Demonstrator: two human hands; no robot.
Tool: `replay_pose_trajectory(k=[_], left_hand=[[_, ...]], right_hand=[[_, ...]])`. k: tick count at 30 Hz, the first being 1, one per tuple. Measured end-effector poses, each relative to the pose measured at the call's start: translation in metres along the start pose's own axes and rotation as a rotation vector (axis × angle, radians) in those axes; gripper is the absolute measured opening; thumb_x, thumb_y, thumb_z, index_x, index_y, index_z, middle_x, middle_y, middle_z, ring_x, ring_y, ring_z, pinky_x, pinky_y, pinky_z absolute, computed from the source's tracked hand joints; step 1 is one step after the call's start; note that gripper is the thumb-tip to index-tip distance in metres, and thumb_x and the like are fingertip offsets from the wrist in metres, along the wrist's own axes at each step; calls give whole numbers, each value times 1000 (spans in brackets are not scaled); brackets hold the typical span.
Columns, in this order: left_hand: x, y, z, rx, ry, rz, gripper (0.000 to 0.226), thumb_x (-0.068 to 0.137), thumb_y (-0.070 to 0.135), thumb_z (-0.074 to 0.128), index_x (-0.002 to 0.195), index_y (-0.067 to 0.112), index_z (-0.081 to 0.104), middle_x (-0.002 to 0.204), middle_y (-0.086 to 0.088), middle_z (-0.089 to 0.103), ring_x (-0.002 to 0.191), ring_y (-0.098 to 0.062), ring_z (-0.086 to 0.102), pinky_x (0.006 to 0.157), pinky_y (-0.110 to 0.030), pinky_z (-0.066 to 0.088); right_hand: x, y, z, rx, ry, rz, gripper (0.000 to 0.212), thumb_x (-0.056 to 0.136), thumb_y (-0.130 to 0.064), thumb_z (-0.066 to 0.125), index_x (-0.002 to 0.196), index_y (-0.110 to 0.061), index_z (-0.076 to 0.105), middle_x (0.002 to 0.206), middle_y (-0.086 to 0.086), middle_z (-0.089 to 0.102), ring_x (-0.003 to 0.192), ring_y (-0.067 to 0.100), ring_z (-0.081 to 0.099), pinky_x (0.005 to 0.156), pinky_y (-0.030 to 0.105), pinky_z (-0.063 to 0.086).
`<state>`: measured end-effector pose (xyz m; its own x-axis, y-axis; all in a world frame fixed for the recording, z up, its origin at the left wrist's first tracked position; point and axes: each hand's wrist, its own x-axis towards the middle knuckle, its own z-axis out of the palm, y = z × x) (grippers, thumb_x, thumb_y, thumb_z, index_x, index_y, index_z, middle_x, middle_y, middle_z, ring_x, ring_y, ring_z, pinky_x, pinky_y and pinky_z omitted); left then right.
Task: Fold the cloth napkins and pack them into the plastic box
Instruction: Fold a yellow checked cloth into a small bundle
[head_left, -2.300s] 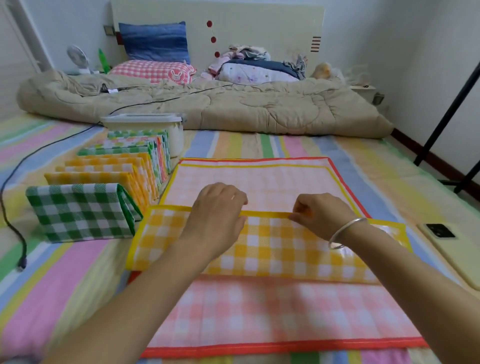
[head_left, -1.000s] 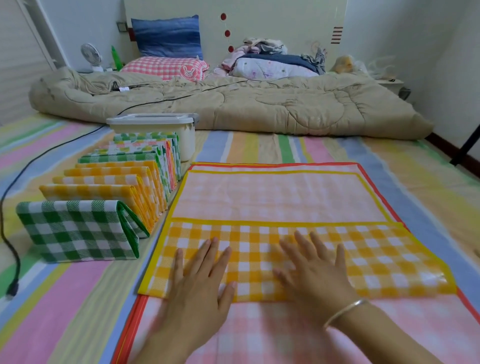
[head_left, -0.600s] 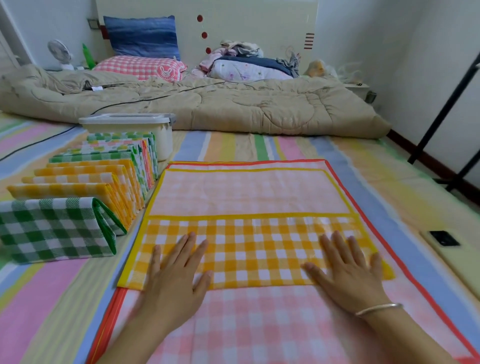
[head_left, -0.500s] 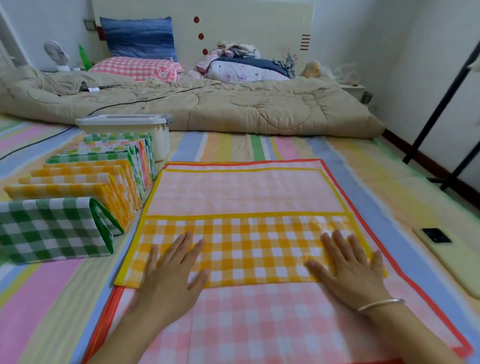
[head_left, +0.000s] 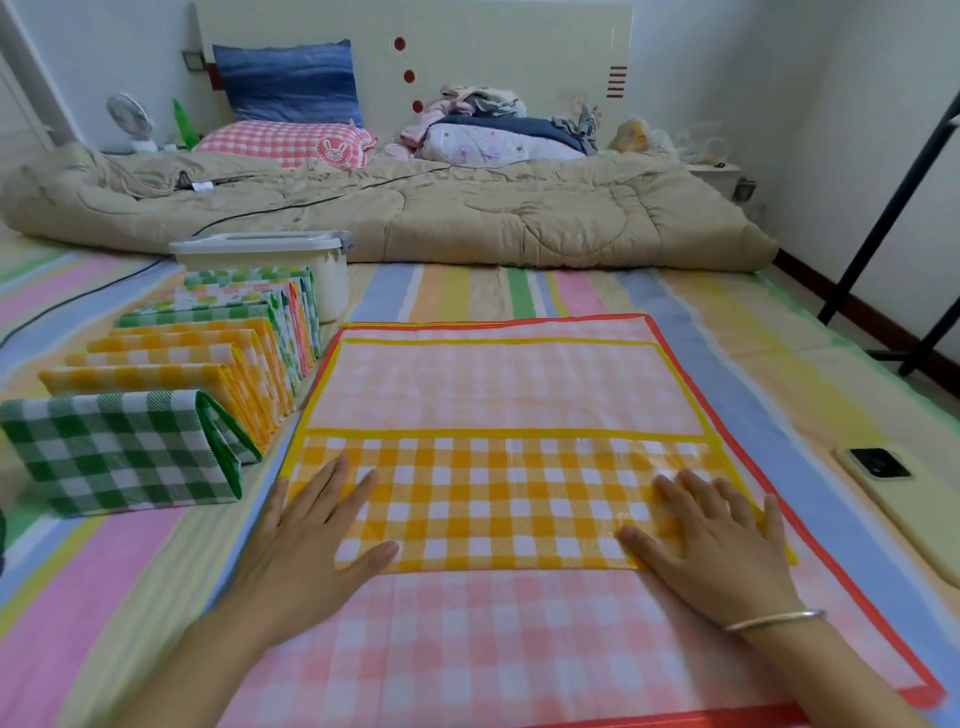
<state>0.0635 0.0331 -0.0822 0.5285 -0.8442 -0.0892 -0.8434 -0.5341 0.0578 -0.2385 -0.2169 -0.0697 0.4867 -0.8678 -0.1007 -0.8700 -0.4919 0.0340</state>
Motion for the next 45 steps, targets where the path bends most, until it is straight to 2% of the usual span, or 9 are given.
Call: replay_pose_trajectory(k=[11, 20, 24, 27, 30, 33, 38, 41, 45], left_hand=[[-4, 4, -5, -29, 18, -78, 100, 58, 100, -13, 148, 58, -8, 157, 21, -30, 148, -1, -20, 122, -53, 0], [-7, 2, -4, -102, 46, -74, 101, 60, 101, -6, 150, 55, 3, 160, 20, -21, 148, -1, -18, 124, -49, 1], [-5, 6, -10, 51, -8, -88, 96, 65, 97, -4, 150, 53, -5, 160, 12, -23, 150, -7, -14, 118, -61, -9], [-1, 20, -26, 180, 114, 27, 86, 85, 76, 33, 158, 35, 15, 166, -11, 10, 153, -27, 8, 113, -70, 4], [13, 55, -45, 212, -1, 288, 100, 93, 21, 53, 151, 35, -26, 156, -1, -40, 145, -21, -36, 120, -52, -17], [27, 90, -52, 235, -110, 491, 91, 92, -1, 48, 158, 31, -6, 163, 4, -27, 150, -16, -23, 124, -42, -8], [56, 104, -47, 24, -5, 443, 38, 99, 25, 45, 137, 30, 43, 140, 9, 42, 133, -15, 36, 108, -35, 31], [71, 113, -46, 13, -25, 374, 53, 93, 61, 48, 136, 31, 44, 132, 8, 45, 127, -17, 39, 104, -38, 34], [76, 117, -43, 2, -32, 340, 63, 86, 70, 51, 136, 32, 45, 134, 7, 37, 128, -18, 34, 102, -39, 33]], right_hand=[[2, 0, 5, 41, 97, -39, 108, 57, -92, -15, 151, -47, 9, 163, -13, 4, 150, 22, 0, 118, 52, 6], [8, -1, 0, 56, 87, -48, 104, 58, -90, -15, 149, -49, 11, 162, -13, 4, 149, 21, 3, 117, 49, 11], [9, -1, 0, 62, 68, -41, 104, 58, -91, -14, 150, -48, 10, 162, -12, 5, 149, 21, 4, 116, 49, 11], [8, -3, -5, 41, 9, -49, 101, 61, -94, -5, 149, -48, 13, 162, -12, 8, 149, 22, 6, 117, 51, 8], [16, -7, -19, 23, -1, -41, 84, 70, -91, 15, 139, -46, 35, 153, -9, 31, 144, 25, 19, 117, 56, 2], [40, -20, -39, -53, 8, -5, 74, 79, -84, 16, 121, -38, 56, 137, -2, 49, 136, 30, 32, 116, 59, 4], [93, -75, -59, -43, 174, -217, 52, 93, -64, 34, 132, -33, 51, 146, 0, 41, 139, 28, 30, 118, 51, 7], [135, -117, -61, -14, 193, -397, 48, 97, -45, 42, 142, -29, 39, 154, 2, 31, 143, 26, 21, 119, 46, 11], [189, -157, -66, -50, 149, -477, 56, 94, -21, 43, 149, -24, 29, 157, 4, 24, 145, 25, 19, 119, 45, 13]])
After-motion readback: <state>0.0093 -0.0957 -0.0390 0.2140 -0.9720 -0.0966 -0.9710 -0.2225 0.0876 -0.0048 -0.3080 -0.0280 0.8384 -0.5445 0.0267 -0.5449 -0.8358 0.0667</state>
